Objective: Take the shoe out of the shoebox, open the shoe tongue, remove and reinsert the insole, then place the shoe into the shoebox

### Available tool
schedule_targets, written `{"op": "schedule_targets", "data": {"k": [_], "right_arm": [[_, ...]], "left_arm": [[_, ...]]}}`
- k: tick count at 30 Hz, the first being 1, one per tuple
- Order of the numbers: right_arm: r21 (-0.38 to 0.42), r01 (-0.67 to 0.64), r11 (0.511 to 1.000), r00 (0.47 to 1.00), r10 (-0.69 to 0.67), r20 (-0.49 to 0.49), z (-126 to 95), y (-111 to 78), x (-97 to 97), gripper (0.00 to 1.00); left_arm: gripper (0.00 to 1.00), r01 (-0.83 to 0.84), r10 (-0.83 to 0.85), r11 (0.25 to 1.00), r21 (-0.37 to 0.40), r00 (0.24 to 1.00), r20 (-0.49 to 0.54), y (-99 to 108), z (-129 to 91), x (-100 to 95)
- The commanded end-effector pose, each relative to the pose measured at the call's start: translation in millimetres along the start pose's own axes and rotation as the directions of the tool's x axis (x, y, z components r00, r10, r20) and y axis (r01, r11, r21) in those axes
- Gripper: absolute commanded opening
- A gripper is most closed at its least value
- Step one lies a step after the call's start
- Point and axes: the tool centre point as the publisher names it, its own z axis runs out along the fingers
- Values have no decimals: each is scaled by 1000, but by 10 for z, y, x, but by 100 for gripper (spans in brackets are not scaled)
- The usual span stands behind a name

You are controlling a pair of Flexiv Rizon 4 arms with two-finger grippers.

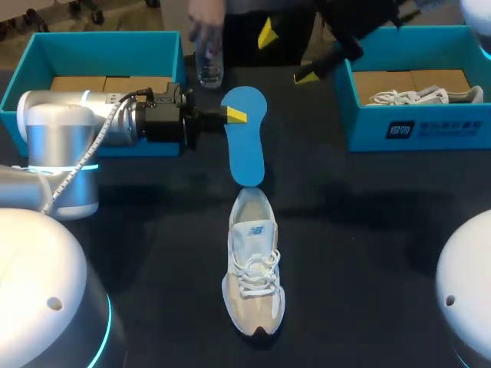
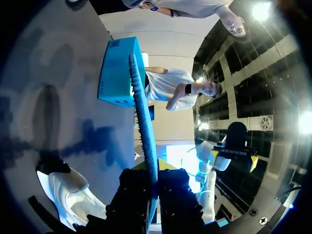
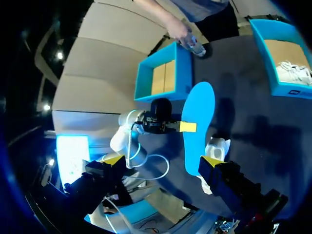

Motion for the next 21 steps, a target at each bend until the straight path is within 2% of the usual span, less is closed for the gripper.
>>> {"op": "schedule_targets", "data": {"k": [1,13,21], "right_arm": [[-1,-28,1000,817,23,576,57,48,137,100],[-39,-76,996,717,82,692,137,8,160,100],[-35,-82,996,704,83,706,301,-57,183,100]], "left_arm": [[0,0,0,1000,0,1000,1,2,-2,-2],[0,0,0,1000,0,1000,1,2,-2,-2],[0,0,0,1000,0,1000,1,2,-2,-2]]}}
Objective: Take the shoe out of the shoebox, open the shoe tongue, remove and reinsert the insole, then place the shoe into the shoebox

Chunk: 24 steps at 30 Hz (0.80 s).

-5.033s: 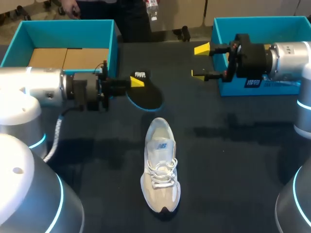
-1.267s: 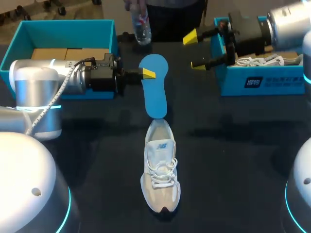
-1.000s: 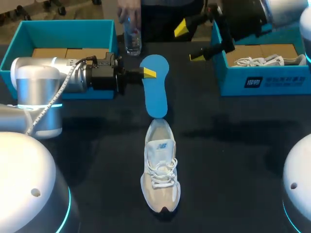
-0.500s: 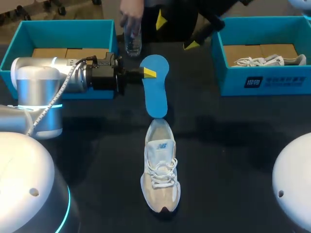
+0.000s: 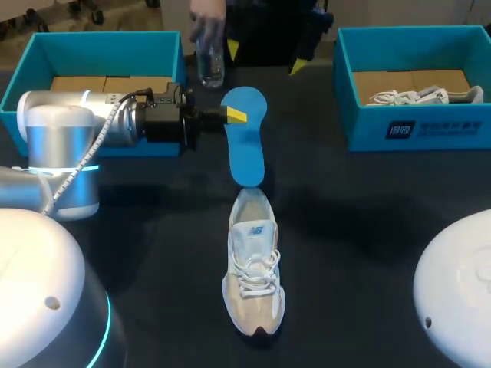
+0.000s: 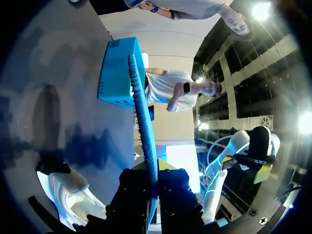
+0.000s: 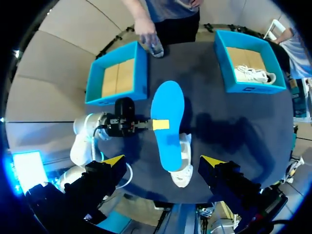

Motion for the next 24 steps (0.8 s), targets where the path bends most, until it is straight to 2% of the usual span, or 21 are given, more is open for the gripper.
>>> {"op": "schedule_targets", "data": {"k": [1,10,17,18,24], "right_arm": [[7,8,1000,974,-9,227,83,5,99,100],[-46,14,999,993,-9,117,138,-72,110,100],[-46,-5,999,993,0,-121,112,-31,-69,100],[-52,-41,998,983,31,-183,104,-11,-148,100],[-43,-89,995,914,64,-402,65,1,-336,100]], "left_arm": [[0,0,0,1000,-1,1000,2,2,-4,-2],[0,0,0,1000,-1,1000,2,2,-4,-2],[0,0,0,1000,-1,1000,2,2,-4,-2],[0,0,0,1000,-1,1000,2,2,-4,-2],[0,0,0,1000,-1,1000,2,2,-4,-2]]}}
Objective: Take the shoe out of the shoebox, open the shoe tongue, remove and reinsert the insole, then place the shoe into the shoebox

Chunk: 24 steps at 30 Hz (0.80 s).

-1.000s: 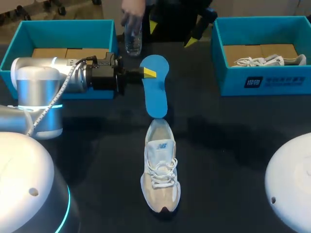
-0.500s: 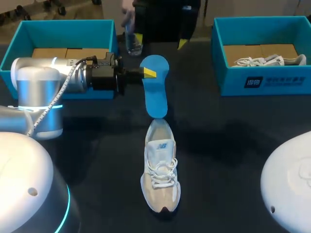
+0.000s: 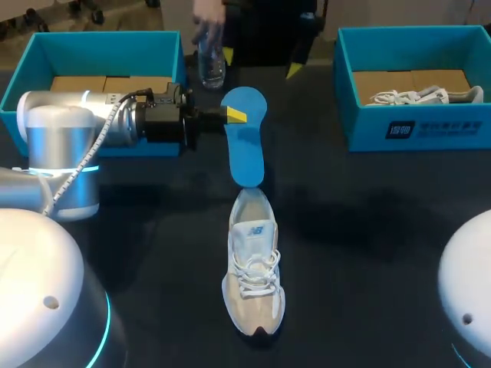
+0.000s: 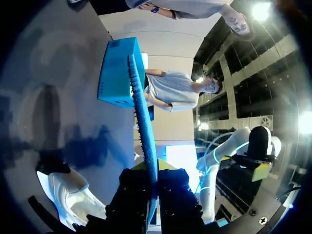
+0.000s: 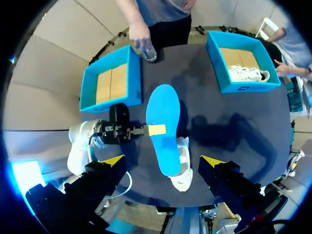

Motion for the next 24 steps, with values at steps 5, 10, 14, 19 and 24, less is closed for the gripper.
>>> {"op": "schedule_targets", "data": {"k": [5,10,14,19,24], "right_arm": [[4,-36,999,851,33,-524,-47,-41,-387,100],[16,-38,999,788,40,-614,-20,-3,-486,100],[30,-31,999,724,43,-689,65,33,-575,100],[43,-15,999,630,43,-775,169,53,-684,100],[57,-18,998,552,58,-832,268,87,-807,100]], "left_arm": [[0,0,0,1000,-2,1000,3,1,-1,-3],[0,0,0,1000,-2,1000,3,1,-1,-3],[0,0,0,1000,-2,1000,3,1,-1,-3],[0,0,0,1000,-2,1000,3,1,-1,-3],[0,0,0,1000,-2,1000,3,1,-1,-3]]}}
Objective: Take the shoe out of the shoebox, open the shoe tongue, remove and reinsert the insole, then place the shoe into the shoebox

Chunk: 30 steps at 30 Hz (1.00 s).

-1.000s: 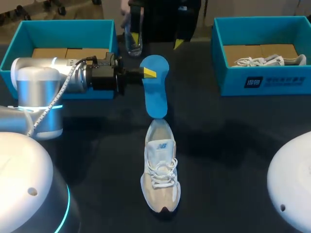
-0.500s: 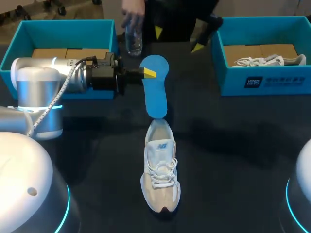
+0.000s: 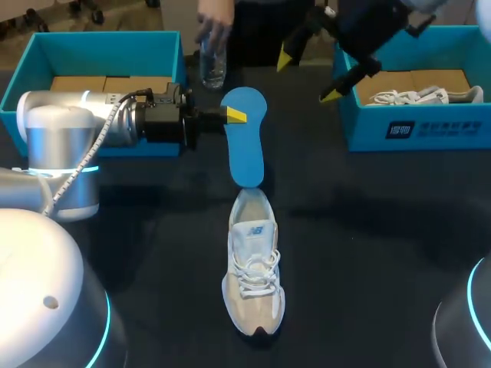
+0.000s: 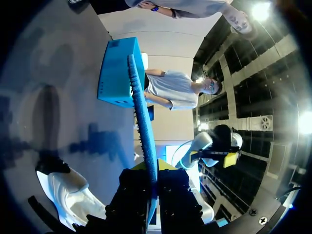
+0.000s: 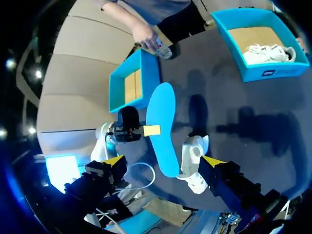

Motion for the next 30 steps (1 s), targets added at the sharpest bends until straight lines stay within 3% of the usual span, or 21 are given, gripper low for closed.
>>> {"op": "schedule_targets", "data": {"k": [1,18,24,30], "right_arm": [[4,7,1000,846,-4,-533,45,27,-161,100],[10,0,1000,742,7,-671,237,-3,-463,100],[22,10,1000,723,8,-691,288,21,-480,100],[45,20,999,698,18,-716,378,64,-508,100]], "left_arm": [[0,0,0,1000,-2,1000,2,-1,2,-3],[0,-4,4,1000,1,1000,5,-4,-8,-3],[0,-134,132,991,-25,989,-64,13,-67,80],[0,-357,356,934,5,929,-99,61,-132,177]]}}
